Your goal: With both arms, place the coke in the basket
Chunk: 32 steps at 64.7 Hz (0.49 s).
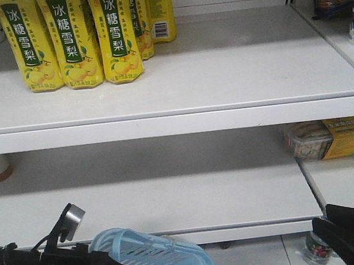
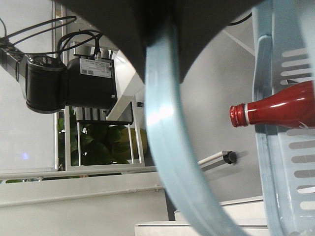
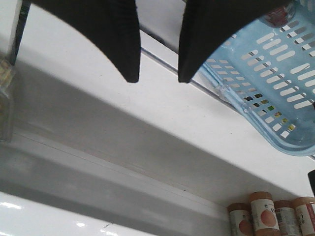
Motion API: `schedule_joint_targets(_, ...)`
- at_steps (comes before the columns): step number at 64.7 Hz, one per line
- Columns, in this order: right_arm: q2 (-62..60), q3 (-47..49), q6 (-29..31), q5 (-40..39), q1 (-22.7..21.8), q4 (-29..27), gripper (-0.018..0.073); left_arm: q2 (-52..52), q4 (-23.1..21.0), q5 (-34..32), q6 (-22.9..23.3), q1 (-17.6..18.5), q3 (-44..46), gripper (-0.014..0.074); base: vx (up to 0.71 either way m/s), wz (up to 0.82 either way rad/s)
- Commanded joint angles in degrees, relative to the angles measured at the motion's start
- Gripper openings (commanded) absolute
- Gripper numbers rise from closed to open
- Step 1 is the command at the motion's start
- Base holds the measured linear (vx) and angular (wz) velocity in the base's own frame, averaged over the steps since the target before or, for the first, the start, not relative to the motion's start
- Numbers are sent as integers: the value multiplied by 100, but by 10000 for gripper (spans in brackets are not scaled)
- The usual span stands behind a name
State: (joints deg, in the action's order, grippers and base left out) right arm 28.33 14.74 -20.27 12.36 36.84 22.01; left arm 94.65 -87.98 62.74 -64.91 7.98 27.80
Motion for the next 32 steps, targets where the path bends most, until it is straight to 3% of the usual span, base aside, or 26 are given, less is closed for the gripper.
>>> schedule_joint_targets(1,24,162,19,-427,-19,114,190,-218,-458,789,-10,12,101,-6,0,0)
schedule_joint_targets(32,24,162,19,-348,-19,125,190,-218,-458,789,-10,12,101,-6,0,0)
